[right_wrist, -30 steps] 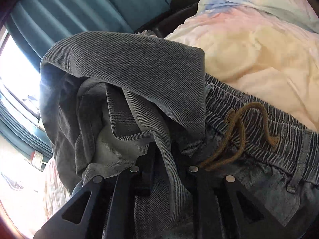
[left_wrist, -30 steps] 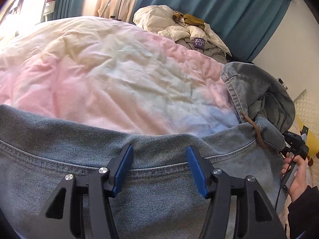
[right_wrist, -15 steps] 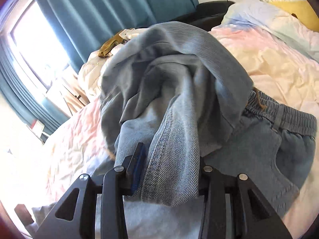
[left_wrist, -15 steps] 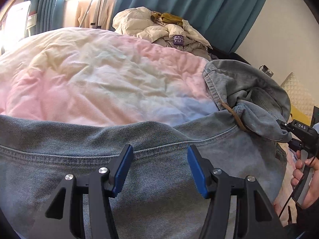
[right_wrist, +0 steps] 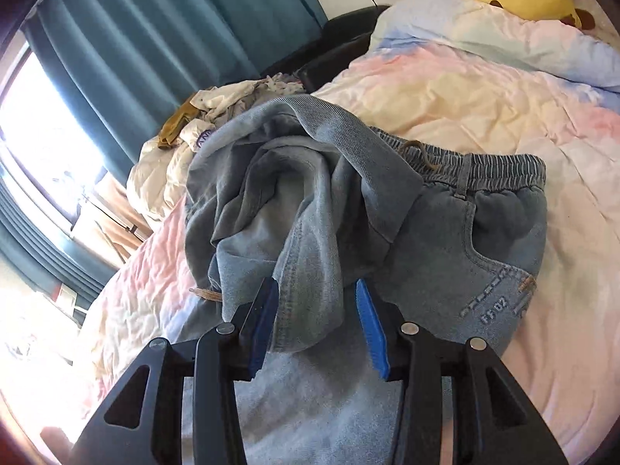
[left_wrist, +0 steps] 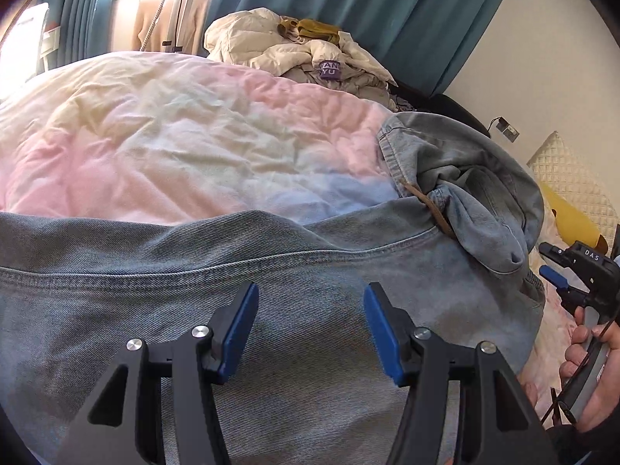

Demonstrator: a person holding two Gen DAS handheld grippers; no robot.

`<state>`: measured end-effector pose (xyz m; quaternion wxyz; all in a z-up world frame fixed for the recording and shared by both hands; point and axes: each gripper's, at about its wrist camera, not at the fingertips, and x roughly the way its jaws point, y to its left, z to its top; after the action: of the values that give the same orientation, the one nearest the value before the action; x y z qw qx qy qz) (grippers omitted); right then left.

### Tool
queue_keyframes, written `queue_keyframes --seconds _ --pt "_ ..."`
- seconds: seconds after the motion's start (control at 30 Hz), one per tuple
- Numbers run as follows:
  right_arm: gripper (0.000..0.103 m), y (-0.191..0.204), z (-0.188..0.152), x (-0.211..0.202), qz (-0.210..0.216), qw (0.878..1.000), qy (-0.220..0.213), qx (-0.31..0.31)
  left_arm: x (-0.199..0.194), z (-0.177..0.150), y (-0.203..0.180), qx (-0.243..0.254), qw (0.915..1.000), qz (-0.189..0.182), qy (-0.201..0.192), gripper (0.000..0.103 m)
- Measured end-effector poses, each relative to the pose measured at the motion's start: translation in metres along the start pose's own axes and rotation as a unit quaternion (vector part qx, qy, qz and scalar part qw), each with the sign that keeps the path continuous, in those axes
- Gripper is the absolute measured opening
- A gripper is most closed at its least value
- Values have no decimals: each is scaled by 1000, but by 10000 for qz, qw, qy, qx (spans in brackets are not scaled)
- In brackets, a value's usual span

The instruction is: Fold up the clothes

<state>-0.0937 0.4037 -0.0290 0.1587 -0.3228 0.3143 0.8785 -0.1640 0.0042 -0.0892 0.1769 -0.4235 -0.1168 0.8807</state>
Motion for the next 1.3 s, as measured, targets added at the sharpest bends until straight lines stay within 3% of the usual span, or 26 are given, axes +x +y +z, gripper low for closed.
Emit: queue_keyframes --seconds 0.17,0.4,0.53,0.7,0.73,0.8,0.83,0.87,0.9,1.03,1.3 --pt "42 -2 6 1 34 9993 -378 74 15 21 -27 -37 9996 -261 -30 58" --pt "42 -11 13 10 143 9979 -506 383 98 68 -75 -376 9947 -935 188 58" --pt "42 -17 17 15 188 9965 -588 557 154 86 -96 -552 9937 -811 550 58" --pt "42 -27 20 27 204 9951 -619 737 196 101 -102 -859 9919 -676 645 58" --pt "42 -28 20 31 206 9951 -602 757 199 103 -102 -908 9920 -612 622 55" --pt "42 -29 19 38 190 9954 -563 755 204 108 -102 -997 9922 -476 576 21" --pt "42 -30 19 41 173 9956 -556 741 205 109 -103 -1022 9921 -433 586 18" --pt "42 -30 18 43 157 9957 -550 727 199 111 -106 -934 9935 -396 508 10" --pt "42 -30 18 45 146 9958 -549 715 193 113 -110 -825 9951 -360 414 8" --pt "42 -30 18 43 115 9957 -630 673 151 129 -119 -630 9977 -240 -23 8" --pt "42 -12 11 21 71 9961 -839 275 12 182 -81 -814 9916 15 -1001 7"
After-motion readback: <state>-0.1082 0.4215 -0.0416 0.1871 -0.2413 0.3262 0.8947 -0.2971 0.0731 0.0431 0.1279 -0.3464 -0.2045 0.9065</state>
